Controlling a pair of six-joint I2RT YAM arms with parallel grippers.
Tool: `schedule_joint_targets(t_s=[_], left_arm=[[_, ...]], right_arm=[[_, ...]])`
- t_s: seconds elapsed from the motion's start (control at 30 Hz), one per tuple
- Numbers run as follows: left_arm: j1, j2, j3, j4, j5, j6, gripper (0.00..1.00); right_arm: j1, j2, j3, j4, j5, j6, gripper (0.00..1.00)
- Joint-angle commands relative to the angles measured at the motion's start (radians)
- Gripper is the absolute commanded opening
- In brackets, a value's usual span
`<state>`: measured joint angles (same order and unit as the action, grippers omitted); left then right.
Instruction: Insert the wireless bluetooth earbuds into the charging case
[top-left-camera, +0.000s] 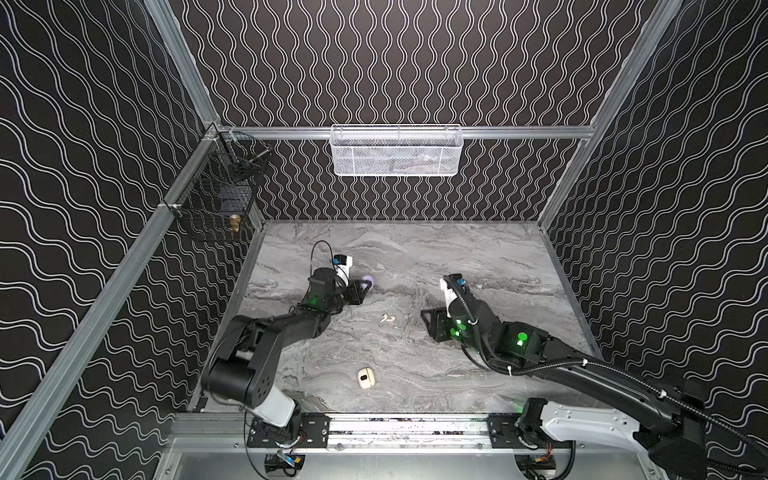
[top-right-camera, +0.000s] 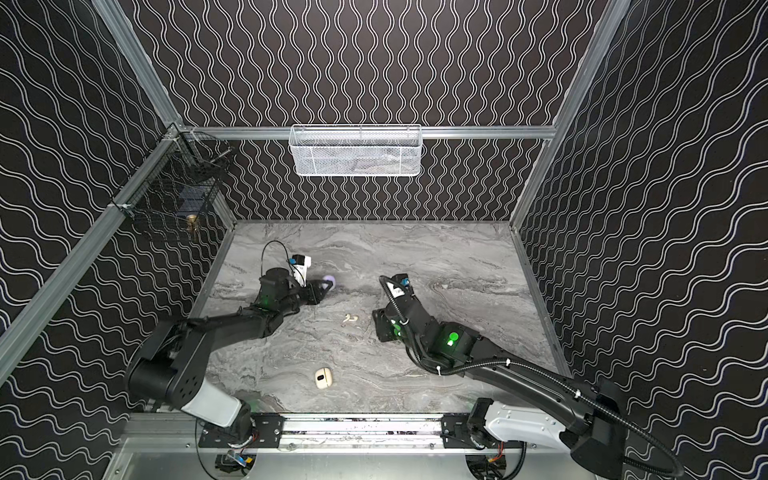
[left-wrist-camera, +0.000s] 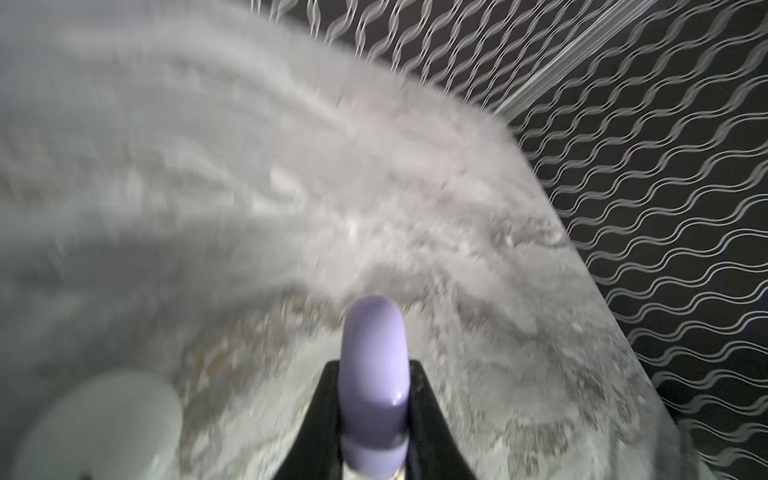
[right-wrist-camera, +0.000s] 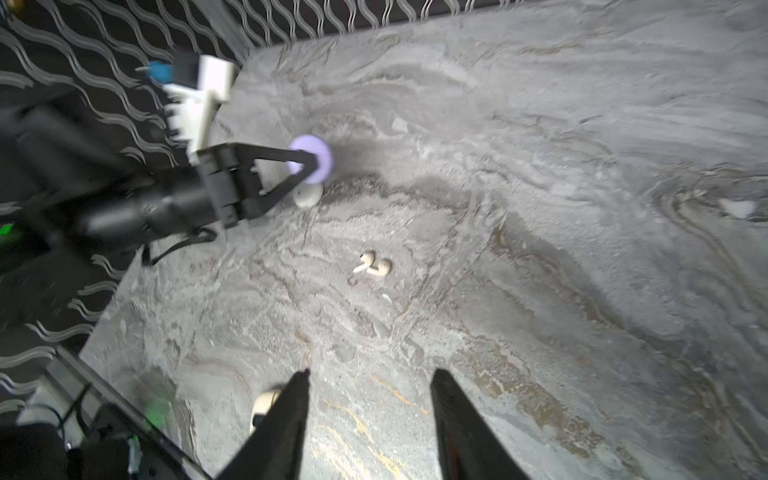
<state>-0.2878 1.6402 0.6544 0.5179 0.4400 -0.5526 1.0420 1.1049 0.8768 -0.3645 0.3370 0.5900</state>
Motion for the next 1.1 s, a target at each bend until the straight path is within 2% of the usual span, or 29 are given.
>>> schedule_joint_targets(t_s=[0.0,0.1,0.3,0.47,0.63,0.7,0.77,0.87,0.93,1.07], left_arm=[[0.013,0.086,0.047,-0.057,0.130,-0.073,0.00],[0.014,0.136,0.061,-0.013,0.167,-0.086,0.00],[0.013,0.184,0.108,-0.104,0.160,-0.059,0.00],[0.013,0.211,0.128,-0.149,0.152,-0.048,0.02],[0.013,0.184,0.105,-0.115,0.147,-0.044,0.30],[0.013,0.157,0.092,-0.122,0.133,-0.033,0.46],[0.013,0.127,0.078,-0.119,0.125,-0.025,0.54],[0.013,0.057,0.043,-0.114,0.090,-0.004,0.75],[0.013,0.009,0.019,-0.116,0.067,0.010,0.79],[0.013,-0.089,-0.018,-0.107,0.036,0.023,0.81]], right_arm=[[0.046,0.041,-0.026,0.072,0.029,-0.001,0.59],[0.108,0.094,-0.045,0.112,0.039,-0.001,0.65],[0.244,0.229,-0.020,0.167,0.041,0.014,0.75],[0.290,0.317,0.003,0.179,0.014,0.043,0.85],[0.332,0.351,0.008,0.199,0.027,0.057,0.96],[0.343,0.374,0.016,0.205,0.015,0.068,1.00],[0.353,0.403,0.030,0.205,0.006,0.067,1.00],[0.363,0.465,0.072,0.175,0.004,0.072,0.99],[0.368,0.508,0.104,0.156,0.001,0.080,0.98],[0.374,0.586,0.165,0.134,-0.012,0.082,0.93]])
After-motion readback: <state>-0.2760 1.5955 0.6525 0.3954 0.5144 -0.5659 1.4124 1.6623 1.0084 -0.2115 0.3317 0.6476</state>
